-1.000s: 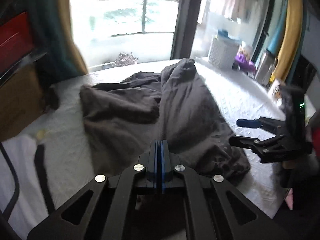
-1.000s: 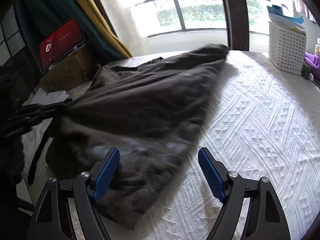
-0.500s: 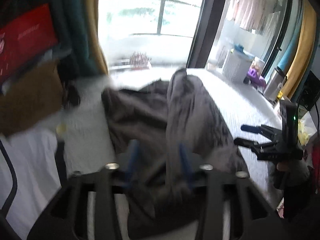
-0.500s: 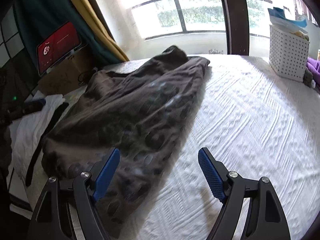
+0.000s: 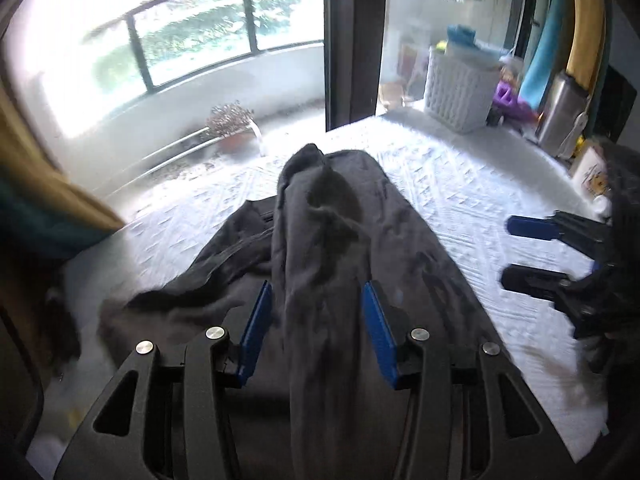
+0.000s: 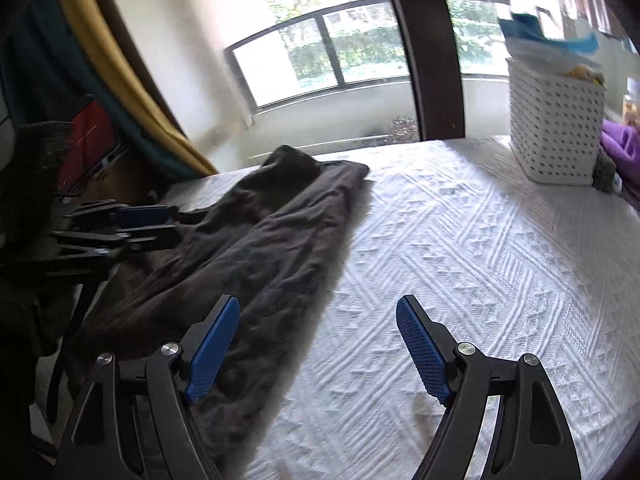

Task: Fold small clothes

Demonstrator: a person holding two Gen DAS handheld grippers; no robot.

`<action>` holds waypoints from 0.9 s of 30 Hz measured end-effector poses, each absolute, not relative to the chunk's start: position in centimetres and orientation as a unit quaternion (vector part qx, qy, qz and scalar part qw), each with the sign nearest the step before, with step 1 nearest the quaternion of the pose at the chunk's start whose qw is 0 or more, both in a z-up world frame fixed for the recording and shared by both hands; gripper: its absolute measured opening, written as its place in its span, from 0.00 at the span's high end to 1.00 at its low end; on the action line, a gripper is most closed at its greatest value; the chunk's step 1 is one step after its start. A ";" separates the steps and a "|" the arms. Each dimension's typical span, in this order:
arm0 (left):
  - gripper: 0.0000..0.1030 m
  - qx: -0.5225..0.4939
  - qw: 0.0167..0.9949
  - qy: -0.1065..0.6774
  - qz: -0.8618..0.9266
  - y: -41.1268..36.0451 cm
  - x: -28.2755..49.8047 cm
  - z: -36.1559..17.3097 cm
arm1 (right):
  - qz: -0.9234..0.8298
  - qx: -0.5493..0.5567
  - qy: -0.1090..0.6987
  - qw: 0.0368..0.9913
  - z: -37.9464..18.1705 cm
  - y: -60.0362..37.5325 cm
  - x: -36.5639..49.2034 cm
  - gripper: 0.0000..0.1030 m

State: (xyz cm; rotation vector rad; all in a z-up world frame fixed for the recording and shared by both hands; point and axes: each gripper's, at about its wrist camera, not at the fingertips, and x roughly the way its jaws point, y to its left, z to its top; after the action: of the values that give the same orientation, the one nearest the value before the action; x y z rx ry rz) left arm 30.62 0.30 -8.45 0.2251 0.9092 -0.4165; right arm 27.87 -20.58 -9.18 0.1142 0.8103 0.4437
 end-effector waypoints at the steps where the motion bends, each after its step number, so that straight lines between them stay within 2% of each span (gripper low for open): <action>1: 0.54 0.110 0.869 0.437 -0.203 0.1 31.3 -8.9 | 0.213 0.058 0.392 0.893 -9.4 -20.8 28.1 0.20; 6: 0.55 0.077 0.861 0.457 -0.211 0.7 34.6 -10.6 | 0.207 0.081 0.407 0.886 -10.7 -21.9 28.8 0.20; 8: 0.83 0.060 0.858 0.459 -0.225 1.0 34.7 -10.8 | 0.209 0.091 0.408 0.884 -10.9 -22.3 29.0 0.20; 9: 0.90 0.059 0.858 0.458 -0.225 1.0 34.5 -10.6 | 0.211 0.093 0.407 0.884 -10.9 -22.3 29.0 0.20; 21: 0.91 0.029 0.911 0.382 -0.156 6.5 29.1 -3.8 | 0.237 0.068 0.400 0.883 -10.1 -19.3 28.1 0.20; 27: 0.87 0.005 0.906 0.411 -0.100 9.8 30.1 -6.4 | 0.264 0.045 0.397 0.878 -9.1 -15.7 26.3 0.20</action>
State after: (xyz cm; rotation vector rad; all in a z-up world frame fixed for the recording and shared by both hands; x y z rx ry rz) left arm 30.14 9.77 -6.44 0.0095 0.8494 -0.2055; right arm 26.32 -15.68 -9.13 0.0932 0.8285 0.5502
